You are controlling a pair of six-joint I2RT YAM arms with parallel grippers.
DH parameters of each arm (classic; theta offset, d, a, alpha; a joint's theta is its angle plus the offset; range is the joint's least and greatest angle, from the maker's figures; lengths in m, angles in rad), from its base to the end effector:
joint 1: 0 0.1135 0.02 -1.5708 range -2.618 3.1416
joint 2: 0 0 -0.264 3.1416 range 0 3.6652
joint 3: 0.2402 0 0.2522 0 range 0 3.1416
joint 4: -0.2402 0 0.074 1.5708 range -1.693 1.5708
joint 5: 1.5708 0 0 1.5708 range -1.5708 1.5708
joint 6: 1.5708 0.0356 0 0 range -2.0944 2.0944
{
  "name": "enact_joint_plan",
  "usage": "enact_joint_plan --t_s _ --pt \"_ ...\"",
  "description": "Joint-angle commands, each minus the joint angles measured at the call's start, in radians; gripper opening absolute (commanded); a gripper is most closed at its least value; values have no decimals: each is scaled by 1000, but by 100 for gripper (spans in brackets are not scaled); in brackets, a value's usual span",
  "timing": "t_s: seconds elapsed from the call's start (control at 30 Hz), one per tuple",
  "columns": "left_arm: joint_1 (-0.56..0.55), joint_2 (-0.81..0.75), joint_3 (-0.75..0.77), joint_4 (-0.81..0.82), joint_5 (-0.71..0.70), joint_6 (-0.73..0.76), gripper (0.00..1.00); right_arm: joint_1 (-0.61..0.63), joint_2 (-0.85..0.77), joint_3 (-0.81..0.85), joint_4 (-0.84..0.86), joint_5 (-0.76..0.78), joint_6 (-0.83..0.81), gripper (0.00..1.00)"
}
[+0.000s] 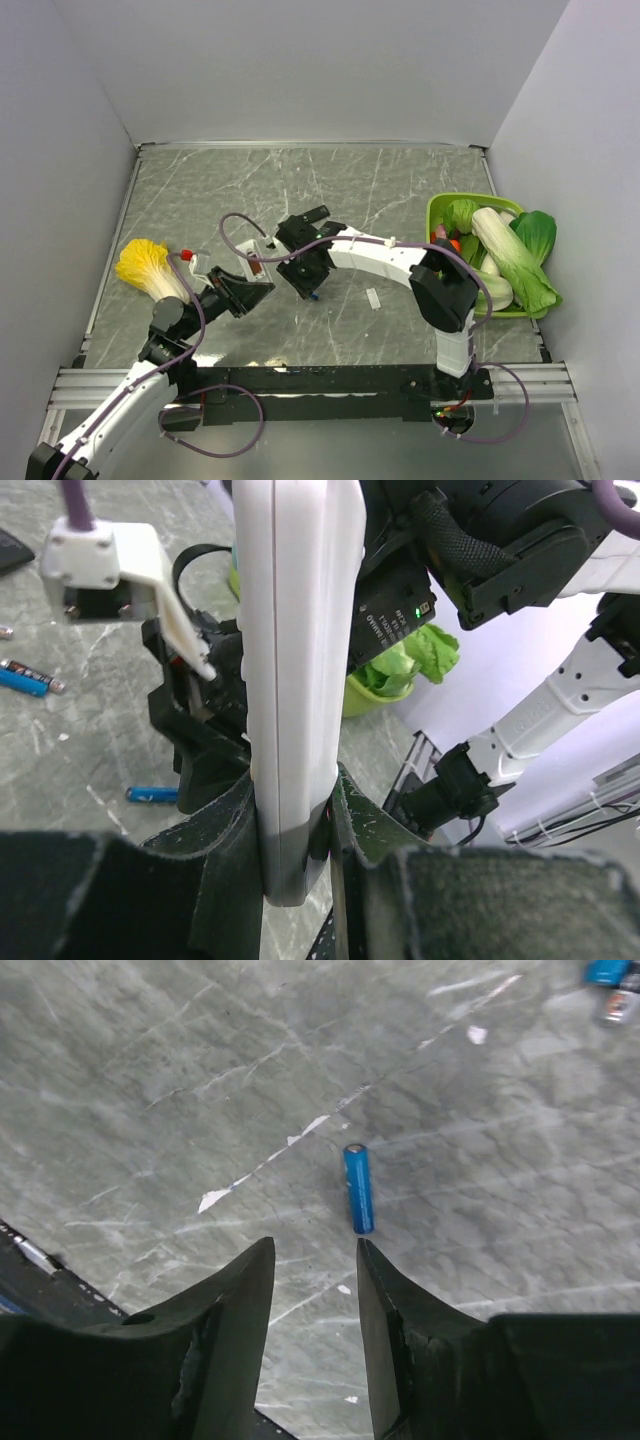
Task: Load the batteries into the remote control
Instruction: Pick up the battery from the center of the board.
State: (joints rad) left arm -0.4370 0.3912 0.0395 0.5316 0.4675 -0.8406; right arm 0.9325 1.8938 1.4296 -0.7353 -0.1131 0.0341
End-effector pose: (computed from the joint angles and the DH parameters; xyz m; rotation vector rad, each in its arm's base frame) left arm 0.1116 -0.0698 0.2050 0.1187 1.5555 -1.3585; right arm 0.2288 0.3151 0.2059 -1.2601 2.5444 0.3901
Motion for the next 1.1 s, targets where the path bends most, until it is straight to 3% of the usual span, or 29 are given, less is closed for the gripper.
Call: enact_joint_plan --t_s 0.0,0.37,1.07 --pt "4 6 -16 -5 -10 28 1 19 56 75 -23 45 -5 45" --pt "4 47 -6 4 -3 37 1 25 129 124 -47 112 -10 41" --pt "4 81 -6 30 11 35 1 23 114 -11 -24 112 -14 37"
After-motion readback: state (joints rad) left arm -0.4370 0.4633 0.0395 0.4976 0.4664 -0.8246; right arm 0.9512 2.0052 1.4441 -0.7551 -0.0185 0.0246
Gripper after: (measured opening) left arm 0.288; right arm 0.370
